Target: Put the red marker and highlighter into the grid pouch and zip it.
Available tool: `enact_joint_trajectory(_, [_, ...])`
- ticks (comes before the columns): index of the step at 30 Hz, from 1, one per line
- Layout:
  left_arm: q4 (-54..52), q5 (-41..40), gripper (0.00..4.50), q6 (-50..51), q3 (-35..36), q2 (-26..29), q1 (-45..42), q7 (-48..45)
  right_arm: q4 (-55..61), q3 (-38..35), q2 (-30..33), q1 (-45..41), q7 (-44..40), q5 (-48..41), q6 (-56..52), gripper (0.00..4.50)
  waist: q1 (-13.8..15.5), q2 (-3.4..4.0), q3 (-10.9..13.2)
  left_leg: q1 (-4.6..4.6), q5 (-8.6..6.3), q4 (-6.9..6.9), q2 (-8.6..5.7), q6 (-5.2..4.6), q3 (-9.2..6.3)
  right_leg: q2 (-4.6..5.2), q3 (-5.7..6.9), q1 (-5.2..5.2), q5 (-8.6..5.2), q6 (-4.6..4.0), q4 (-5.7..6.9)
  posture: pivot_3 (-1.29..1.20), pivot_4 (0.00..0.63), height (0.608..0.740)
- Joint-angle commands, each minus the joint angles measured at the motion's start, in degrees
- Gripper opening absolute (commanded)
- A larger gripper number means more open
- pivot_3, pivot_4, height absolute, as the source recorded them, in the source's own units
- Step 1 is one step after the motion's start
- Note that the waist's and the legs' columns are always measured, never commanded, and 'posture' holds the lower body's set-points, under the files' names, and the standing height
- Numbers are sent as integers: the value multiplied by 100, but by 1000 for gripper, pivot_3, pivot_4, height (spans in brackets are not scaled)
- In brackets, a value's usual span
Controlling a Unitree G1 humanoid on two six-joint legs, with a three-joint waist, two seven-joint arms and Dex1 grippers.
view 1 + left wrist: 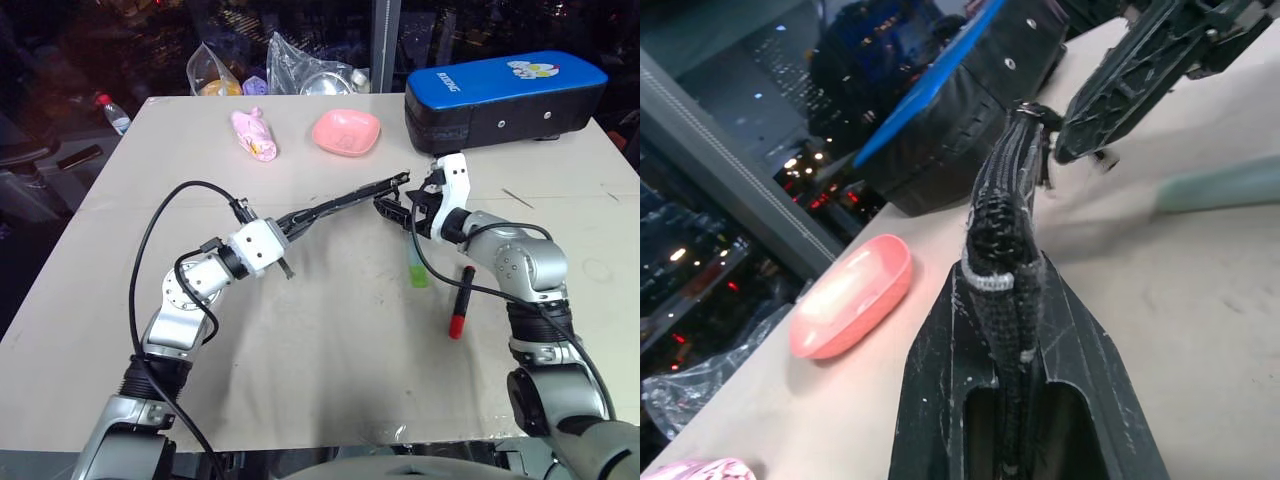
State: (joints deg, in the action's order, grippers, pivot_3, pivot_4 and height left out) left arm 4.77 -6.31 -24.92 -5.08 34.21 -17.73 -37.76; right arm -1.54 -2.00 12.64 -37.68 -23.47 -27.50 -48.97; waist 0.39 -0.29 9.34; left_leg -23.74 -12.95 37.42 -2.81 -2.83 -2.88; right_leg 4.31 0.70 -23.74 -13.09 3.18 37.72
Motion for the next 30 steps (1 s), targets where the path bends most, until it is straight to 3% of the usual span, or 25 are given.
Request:
enact_joint_trajectory(1, [-72, 105, 0, -215, 86, -1, 17, -38, 47, 117, 109, -203, -242, 154, 420, 2963, -17, 0, 0, 0, 0, 0, 0, 0, 0, -1, -1, -1, 0, 0, 0, 0, 150, 734])
enact_joint_trajectory(2, [-61, 150, 0, -255, 79, 12, 24, -49, 36, 208, 169, -192, -320, 244, 517, 2587, -29, 0, 0, 0, 0, 0, 0, 0, 1, -3, -1, -2, 0, 0, 1, 0, 150, 734])
enact_joint_trajectory(3, [-48, 165, 0, -271, 82, 8, 30, -52, 33, 279, 219, -175, -377, 311, 601, 1929, -37, 0, 0, 0, 0, 0, 1, 0, 1, -4, -1, -2, 0, 0, 1, 0, 150, 734])
enact_joint_trajectory(5, [-13, 184, 0, -291, 95, -15, 37, -55, 39, 388, 298, -146, -483, 426, 743, 1188, -61, 0, 0, 0, 0, 0, 1, 0, 0, -4, -1, -2, 0, 0, 1, 0, 150, 734])
enact_joint_trajectory(6, [9, 200, 0, -304, 99, -27, 36, -56, 50, 439, 338, -134, -537, 476, 801, 450, -68, 0, 0, 0, 0, -1, 1, 0, 0, -5, -1, -2, 0, 0, 1, 0, 150, 734])
enact_joint_trajectory(8, [48, 225, 0, -314, 104, -49, 29, -50, 99, 576, 450, -106, -670, 605, 914, 30, -95, 0, 0, 0, 0, -1, 3, 0, 0, -6, -1, -2, 0, 0, 1, 0, 150, 734])
enact_joint_trajectory(20, [206, 554, 0, -555, -25, -131, -18, -87, 939, 1713, 1499, 19, -2117, 1245, 1516, 30, -105, 0, 1, -1, 0, -1, 5, 0, -1, -7, -1, -3, 0, 0, -2, 0, 150, 734])
enact_joint_trajectory(30, [389, 813, 0, -962, -235, -56, 32, -288, 1460, 1948, 1659, -89, -2921, 1076, 1325, 30, -103, -1, 1, -1, 0, -1, 6, 0, -2, -4, -1, -3, 0, 0, -3, 0, 150, 734])
